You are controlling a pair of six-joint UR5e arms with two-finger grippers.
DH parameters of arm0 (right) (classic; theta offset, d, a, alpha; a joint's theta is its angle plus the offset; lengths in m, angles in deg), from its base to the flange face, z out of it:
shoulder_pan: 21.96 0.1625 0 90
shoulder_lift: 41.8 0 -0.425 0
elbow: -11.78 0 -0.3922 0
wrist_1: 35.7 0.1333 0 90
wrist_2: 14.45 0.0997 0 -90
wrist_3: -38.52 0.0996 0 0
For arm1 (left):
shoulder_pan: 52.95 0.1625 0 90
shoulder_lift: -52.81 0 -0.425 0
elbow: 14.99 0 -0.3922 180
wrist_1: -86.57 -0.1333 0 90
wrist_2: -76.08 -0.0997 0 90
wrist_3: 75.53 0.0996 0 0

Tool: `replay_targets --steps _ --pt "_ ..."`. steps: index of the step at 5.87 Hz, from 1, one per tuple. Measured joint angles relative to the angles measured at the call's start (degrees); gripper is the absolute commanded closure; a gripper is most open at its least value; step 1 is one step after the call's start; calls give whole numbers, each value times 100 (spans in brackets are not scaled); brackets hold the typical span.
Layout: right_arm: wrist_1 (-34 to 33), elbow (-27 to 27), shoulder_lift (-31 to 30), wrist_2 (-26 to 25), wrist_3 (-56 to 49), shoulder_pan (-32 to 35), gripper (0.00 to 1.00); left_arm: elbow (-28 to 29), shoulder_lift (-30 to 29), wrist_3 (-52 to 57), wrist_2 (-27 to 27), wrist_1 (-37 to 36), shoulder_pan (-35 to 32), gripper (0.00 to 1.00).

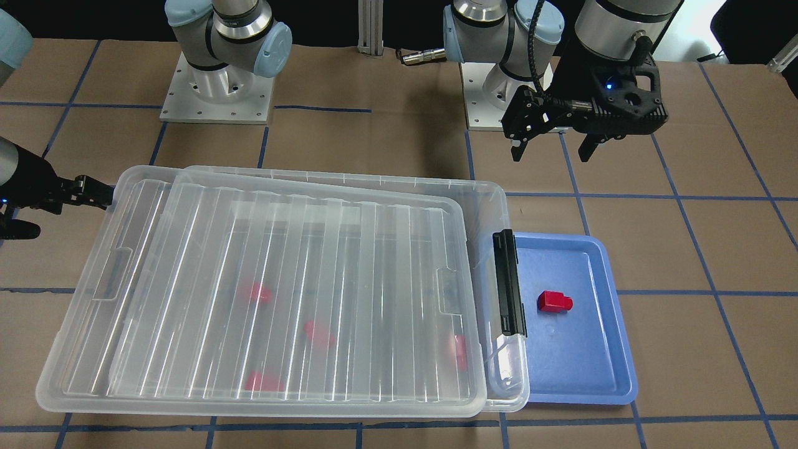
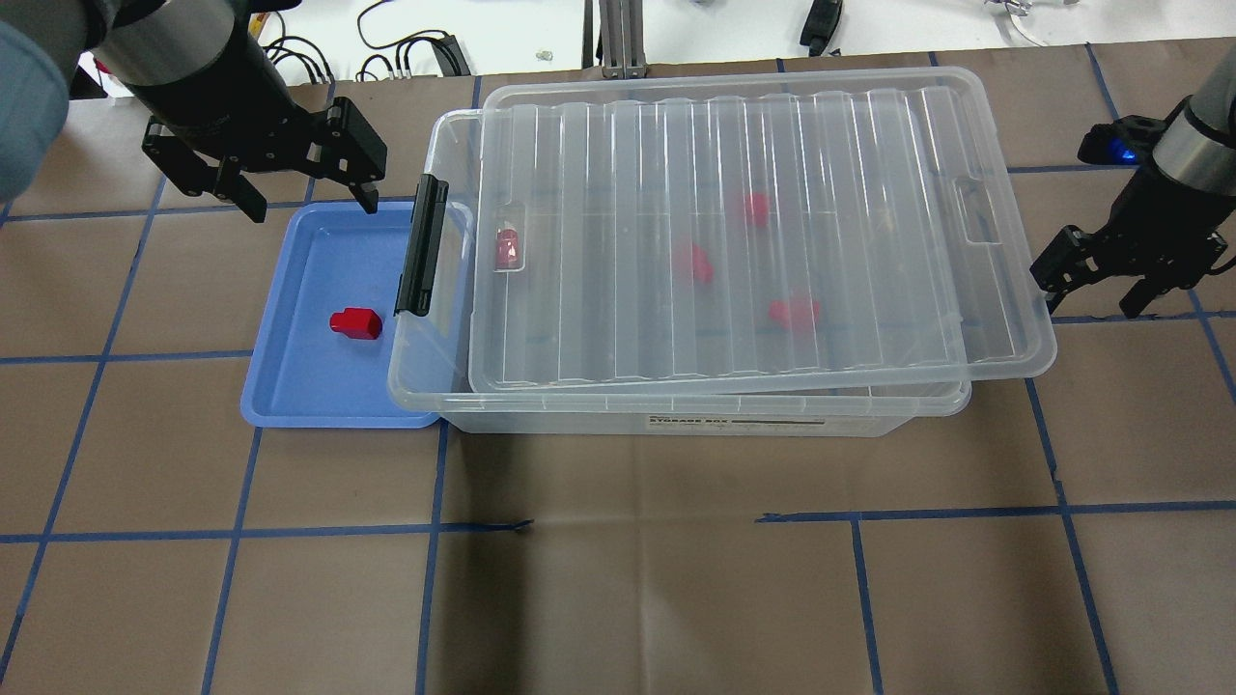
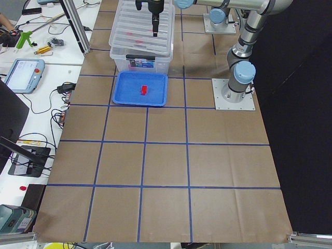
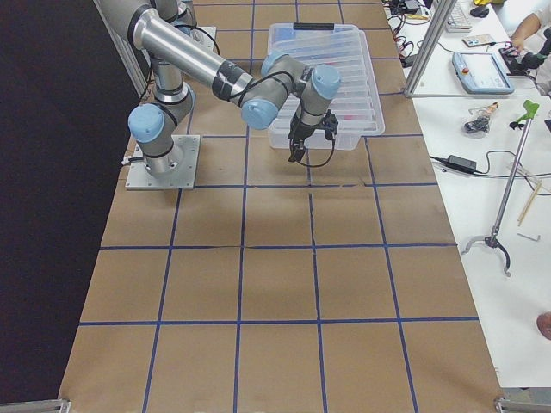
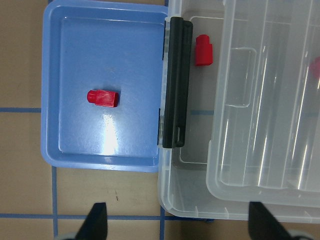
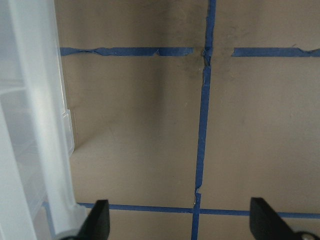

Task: Place red block in blue tray from box

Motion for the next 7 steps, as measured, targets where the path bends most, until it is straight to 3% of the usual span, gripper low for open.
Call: replay_targets --steps 4,7 --pt "-24 -125 -28 -39 4 291 0 -9 -18 41 12 -46 2 1" --pt "484 -1034 -352 -312 213 421 0 -14 -21 40 7 -49 3 1"
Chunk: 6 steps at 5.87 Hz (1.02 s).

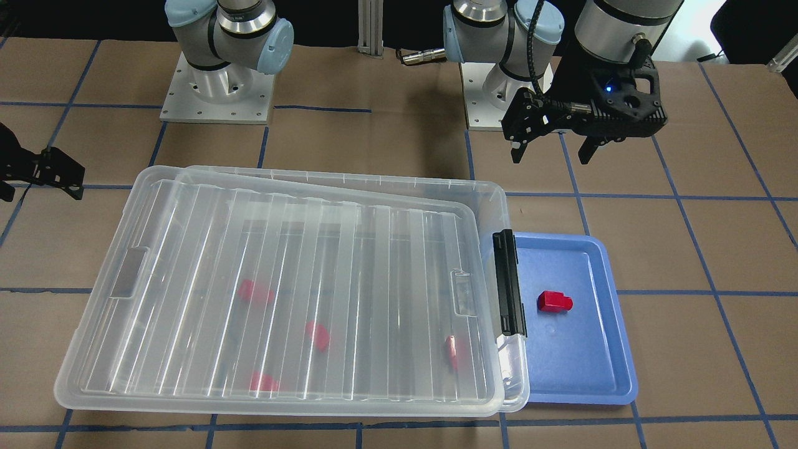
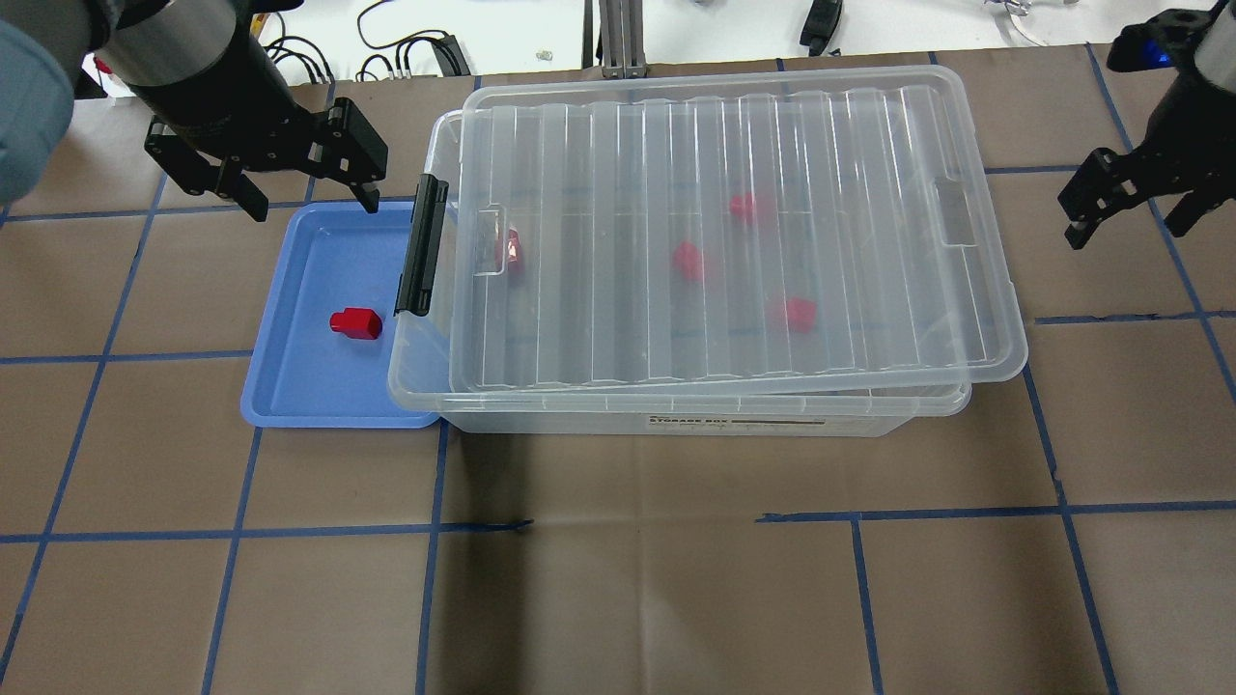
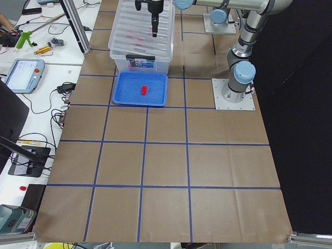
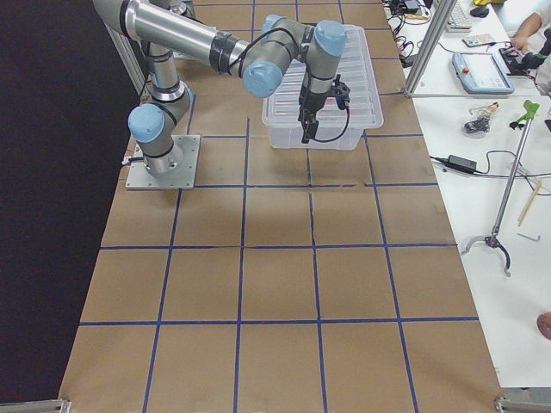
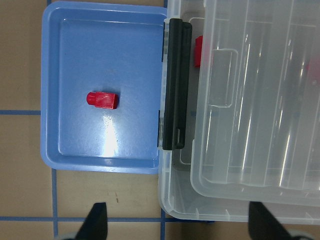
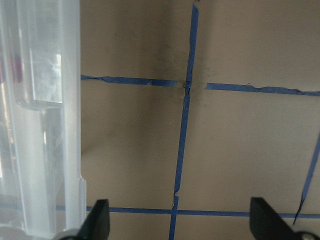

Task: Place red block in blue tray from box

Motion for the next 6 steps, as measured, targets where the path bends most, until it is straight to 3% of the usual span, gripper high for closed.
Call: replay_targets --steps 2,4,6 --pt "396 -558 -89 144 1343 903 0 0 -9 6 2 0 0 1" --pt "524 -784 -73 436 2672 1754 0 0 -9 8 2 0 0 1" --pt "548 -772 -74 495 2884 1913 0 0 -17 -1 7 0 -3 1"
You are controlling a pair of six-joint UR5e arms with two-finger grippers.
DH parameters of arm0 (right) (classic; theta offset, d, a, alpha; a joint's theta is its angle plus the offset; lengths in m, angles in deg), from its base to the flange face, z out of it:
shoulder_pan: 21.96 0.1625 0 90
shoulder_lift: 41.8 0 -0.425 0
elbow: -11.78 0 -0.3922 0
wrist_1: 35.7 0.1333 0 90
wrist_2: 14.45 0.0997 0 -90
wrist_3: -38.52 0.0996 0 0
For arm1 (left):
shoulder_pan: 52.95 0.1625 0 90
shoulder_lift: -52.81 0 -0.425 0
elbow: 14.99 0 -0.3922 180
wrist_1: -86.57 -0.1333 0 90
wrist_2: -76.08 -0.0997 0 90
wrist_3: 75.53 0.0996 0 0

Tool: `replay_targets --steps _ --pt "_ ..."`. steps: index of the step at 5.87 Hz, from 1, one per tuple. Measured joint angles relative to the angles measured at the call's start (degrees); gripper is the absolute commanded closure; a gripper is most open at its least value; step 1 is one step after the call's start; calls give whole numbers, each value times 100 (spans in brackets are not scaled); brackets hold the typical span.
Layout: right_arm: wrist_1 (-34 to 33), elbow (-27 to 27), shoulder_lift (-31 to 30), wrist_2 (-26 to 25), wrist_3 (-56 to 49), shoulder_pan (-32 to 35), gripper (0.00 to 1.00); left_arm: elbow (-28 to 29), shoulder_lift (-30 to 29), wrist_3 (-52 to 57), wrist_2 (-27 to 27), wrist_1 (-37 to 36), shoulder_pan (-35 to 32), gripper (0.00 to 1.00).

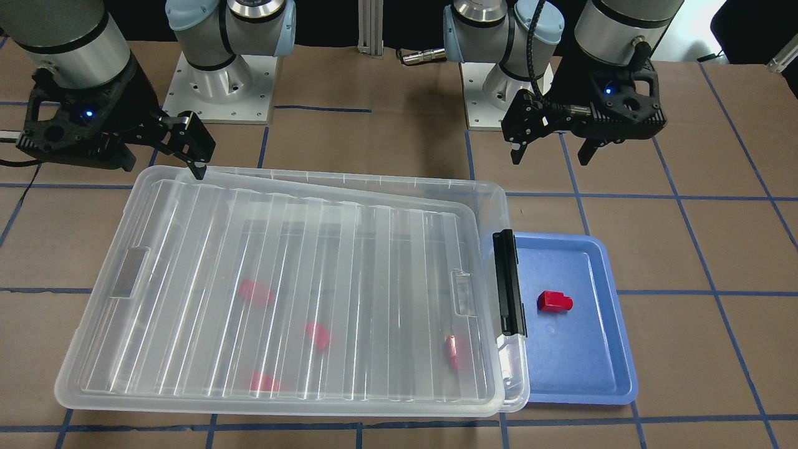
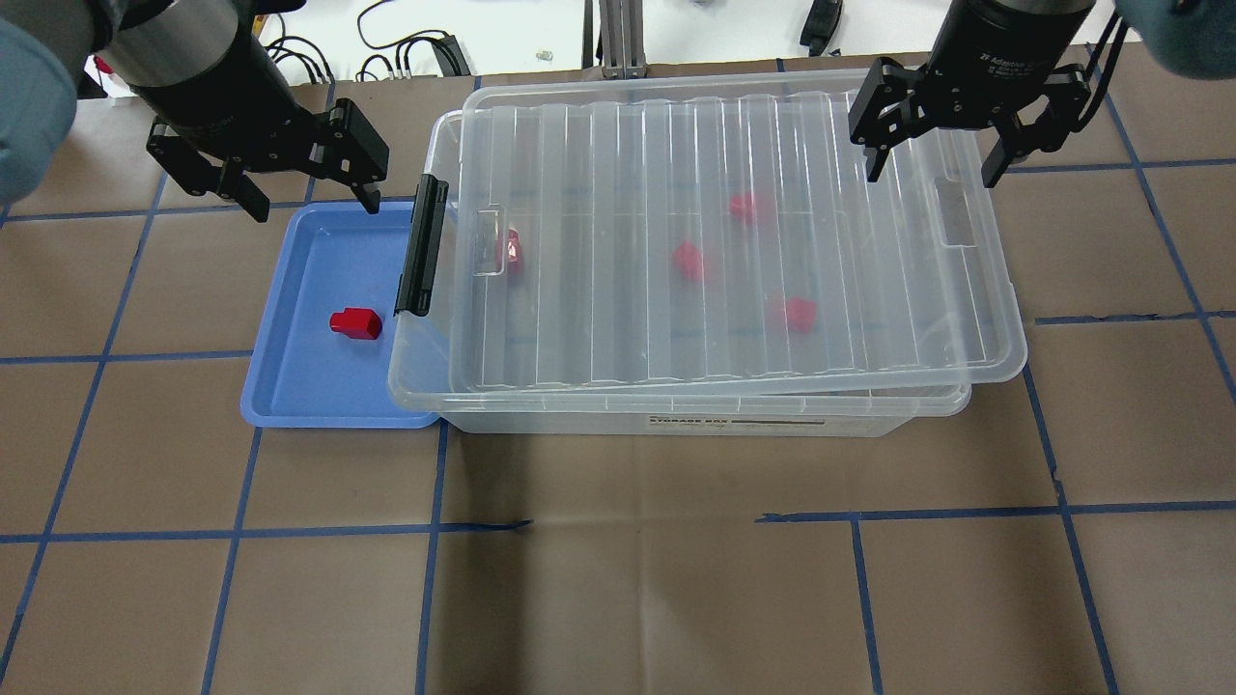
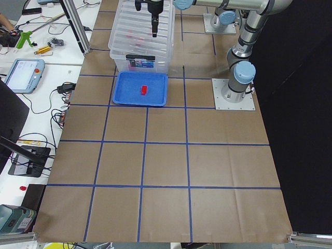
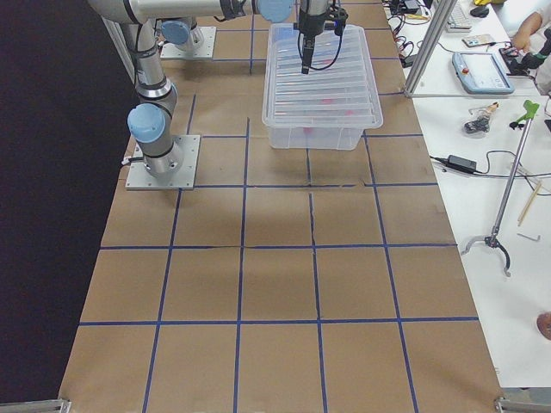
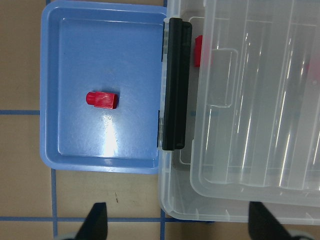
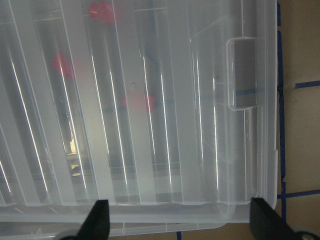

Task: Place red block in blue tray from box

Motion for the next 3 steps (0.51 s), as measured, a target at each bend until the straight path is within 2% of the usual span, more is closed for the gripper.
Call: replay_targets --steps 3 --pt "14 54 -11 -1 6 3 0 0 -3 -23 2 0 -6 1"
